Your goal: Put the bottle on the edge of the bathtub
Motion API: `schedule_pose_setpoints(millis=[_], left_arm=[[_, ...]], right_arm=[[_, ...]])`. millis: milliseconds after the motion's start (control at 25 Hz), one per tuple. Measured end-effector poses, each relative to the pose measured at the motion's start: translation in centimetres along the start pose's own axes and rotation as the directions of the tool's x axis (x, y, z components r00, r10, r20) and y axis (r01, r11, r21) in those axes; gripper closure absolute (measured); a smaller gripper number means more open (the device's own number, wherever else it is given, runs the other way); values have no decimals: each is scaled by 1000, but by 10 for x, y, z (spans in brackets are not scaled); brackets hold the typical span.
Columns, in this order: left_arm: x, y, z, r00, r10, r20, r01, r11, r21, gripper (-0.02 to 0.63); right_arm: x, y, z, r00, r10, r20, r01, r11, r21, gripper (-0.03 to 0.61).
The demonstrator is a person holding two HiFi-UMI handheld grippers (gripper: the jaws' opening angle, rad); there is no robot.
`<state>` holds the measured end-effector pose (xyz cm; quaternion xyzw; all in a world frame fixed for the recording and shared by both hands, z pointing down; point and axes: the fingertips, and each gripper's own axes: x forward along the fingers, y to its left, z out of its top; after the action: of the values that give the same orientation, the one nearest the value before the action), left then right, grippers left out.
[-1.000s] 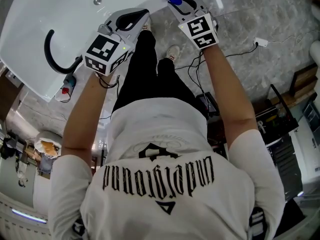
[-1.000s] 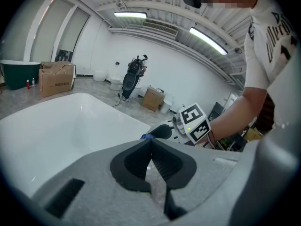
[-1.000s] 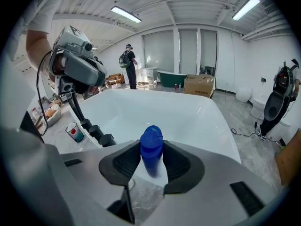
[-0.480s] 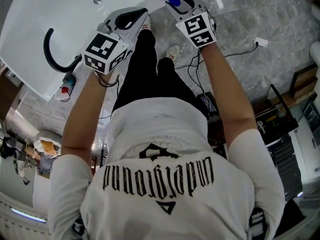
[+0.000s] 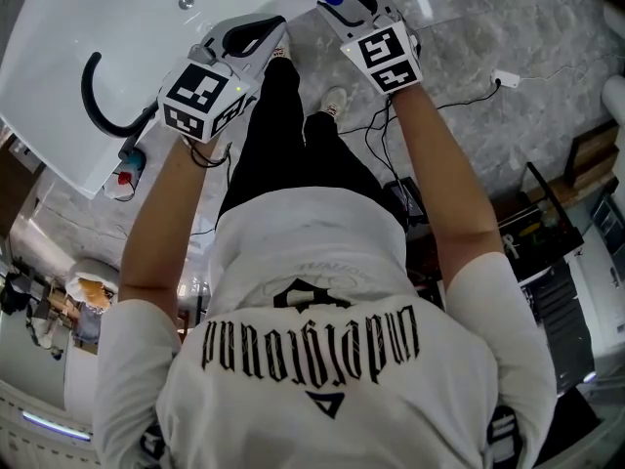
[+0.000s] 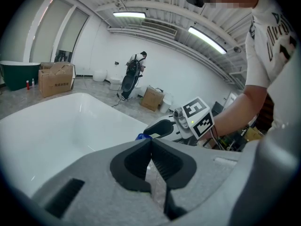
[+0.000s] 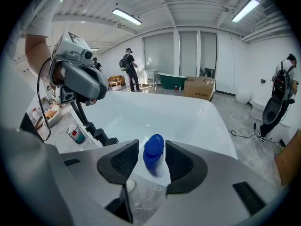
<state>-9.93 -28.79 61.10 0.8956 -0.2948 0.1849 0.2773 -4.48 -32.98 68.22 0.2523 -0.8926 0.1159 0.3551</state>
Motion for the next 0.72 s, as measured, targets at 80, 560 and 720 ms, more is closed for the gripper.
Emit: schedule_pose_setpoints(millis=[80, 560, 720], left_arm=[[-2, -4, 1, 1000, 6, 2, -6, 1000, 4, 598], [-17, -28, 8, 997, 64, 44, -64, 998, 15, 598], [-27, -47, 14, 995, 70, 74, -68, 997, -20, 598]], right_arm=[[-7, 1, 4, 1000, -5, 10, 5, 1000, -3, 414], [-55, 22, 24, 997, -36, 73, 37, 999, -15, 416], [-78, 34, 29, 995, -31, 95, 33, 999, -17, 419]])
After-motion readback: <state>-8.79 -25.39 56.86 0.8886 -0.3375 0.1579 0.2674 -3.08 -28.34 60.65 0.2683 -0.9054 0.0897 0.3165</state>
